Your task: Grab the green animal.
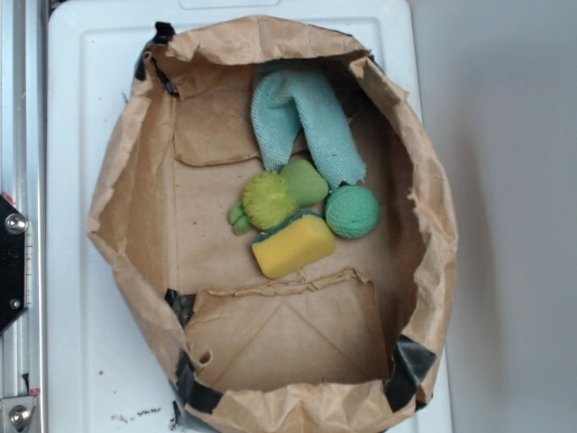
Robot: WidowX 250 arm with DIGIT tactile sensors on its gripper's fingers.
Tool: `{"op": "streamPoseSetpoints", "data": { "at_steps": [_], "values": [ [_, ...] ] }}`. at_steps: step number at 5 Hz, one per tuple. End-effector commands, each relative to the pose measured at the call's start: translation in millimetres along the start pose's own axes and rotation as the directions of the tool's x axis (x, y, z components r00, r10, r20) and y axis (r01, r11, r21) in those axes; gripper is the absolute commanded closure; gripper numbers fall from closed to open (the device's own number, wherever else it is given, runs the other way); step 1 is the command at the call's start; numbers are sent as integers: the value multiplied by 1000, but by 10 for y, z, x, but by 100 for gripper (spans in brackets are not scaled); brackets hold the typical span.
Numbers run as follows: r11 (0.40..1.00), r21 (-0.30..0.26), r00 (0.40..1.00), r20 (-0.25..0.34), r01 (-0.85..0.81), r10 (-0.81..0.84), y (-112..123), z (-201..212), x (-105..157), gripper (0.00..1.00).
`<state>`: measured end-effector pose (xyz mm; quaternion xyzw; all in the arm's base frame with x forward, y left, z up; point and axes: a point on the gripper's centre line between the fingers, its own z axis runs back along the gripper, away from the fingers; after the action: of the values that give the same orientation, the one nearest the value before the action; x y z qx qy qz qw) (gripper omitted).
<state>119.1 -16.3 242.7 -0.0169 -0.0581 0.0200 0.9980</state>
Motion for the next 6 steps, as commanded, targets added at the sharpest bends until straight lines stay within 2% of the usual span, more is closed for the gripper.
{"op": "streamPoseSetpoints", "data": {
  "at_steps": [1, 2, 3, 4, 5, 6],
  "values": [
    [1000, 0, 1000, 0, 0, 0, 0, 0, 0, 0],
    [999, 29, 1000, 10, 24, -24, 466, -274, 489, 0],
    [999, 43, 999, -40, 22, -21, 830, -562, 962, 0],
    [998, 26, 994, -94, 56, -53, 1057, -787, 1324, 0],
    [990, 27, 988, -81, 136, -134, 1102, -895, 1510, 0],
    [975, 46, 974, -78, 218, -214, 976, -1026, 1572, 0]
  ]
}}
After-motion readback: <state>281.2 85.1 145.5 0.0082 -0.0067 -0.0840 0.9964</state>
